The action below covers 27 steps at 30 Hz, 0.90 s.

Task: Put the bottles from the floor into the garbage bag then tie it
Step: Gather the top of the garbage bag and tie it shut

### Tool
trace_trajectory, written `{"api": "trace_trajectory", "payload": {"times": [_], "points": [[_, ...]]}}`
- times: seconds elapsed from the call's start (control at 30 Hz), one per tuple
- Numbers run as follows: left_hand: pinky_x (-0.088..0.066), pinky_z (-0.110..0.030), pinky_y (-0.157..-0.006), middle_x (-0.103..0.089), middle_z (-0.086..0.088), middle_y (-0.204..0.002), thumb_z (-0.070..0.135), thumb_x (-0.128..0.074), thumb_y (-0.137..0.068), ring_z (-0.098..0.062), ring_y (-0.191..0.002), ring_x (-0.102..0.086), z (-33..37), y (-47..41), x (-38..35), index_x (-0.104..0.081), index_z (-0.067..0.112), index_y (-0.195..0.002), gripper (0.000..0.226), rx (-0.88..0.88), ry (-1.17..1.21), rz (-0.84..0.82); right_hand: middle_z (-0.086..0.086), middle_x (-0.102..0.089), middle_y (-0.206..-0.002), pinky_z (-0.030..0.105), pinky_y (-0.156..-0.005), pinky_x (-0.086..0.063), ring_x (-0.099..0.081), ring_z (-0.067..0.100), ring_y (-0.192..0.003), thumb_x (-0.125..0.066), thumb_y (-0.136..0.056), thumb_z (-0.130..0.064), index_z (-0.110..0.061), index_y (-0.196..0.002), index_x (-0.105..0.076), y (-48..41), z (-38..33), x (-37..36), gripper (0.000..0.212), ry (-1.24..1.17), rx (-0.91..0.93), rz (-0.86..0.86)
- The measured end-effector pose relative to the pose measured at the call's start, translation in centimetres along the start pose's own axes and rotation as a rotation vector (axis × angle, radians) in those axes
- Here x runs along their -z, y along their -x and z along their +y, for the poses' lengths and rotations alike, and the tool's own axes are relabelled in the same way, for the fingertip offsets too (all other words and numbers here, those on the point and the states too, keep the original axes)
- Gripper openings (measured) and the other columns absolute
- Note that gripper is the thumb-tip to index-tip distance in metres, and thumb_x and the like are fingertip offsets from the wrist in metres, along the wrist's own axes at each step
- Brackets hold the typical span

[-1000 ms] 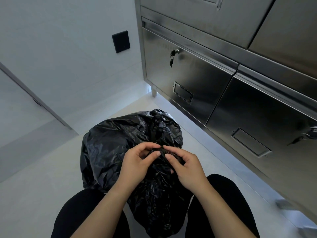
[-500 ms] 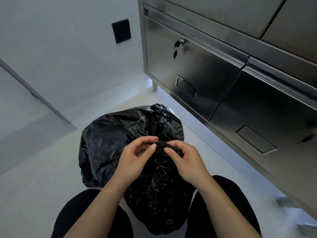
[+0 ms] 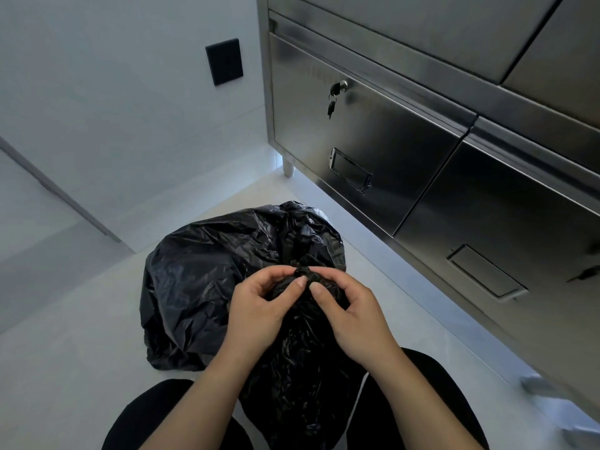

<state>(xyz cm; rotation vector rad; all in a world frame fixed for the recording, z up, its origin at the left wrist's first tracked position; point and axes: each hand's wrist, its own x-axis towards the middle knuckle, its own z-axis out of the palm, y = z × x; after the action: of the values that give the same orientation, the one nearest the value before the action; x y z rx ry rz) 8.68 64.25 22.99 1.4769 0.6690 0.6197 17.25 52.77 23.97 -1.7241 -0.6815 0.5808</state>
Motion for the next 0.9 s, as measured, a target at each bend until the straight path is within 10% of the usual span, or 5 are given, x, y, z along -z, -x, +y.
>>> {"api": "trace_trajectory", "payload": {"times": [0.53, 0.9], "points": [[-0.047, -0.010, -0.071, -0.073, 0.012, -0.087, 0.029, -0.062, -0.080, 0.000, -0.083, -0.066, -2.6, 0.4, 1.7, -0.071, 0.025, -0.086, 0.012, 0.113, 0.044, -0.039, -0.020, -0.062, -0.082, 0.008, -0.064, -0.041, -0.057, -0.003, -0.072, -0.060, -0.087, -0.028, -0.034, -0.088, -0.057, -0.6, 2.4, -3.0, 0.008, 0.012, 0.017, 0.009], [-0.048, -0.013, -0.076, -0.073, 0.002, -0.094, 0.038, -0.063, -0.074, -0.007, -0.089, -0.067, -0.2, -0.9, 2.5, -0.073, 0.033, -0.089, 0.019, 0.100, 0.014, -0.044, -0.022, -0.065, -0.091, 0.010, -0.074, -0.045, -0.062, -0.002, -0.087, -0.058, -0.089, -0.025, -0.035, -0.096, -0.058, -1.3, 0.4, -2.1, 0.011, -0.046, 0.008, -0.025]]}}
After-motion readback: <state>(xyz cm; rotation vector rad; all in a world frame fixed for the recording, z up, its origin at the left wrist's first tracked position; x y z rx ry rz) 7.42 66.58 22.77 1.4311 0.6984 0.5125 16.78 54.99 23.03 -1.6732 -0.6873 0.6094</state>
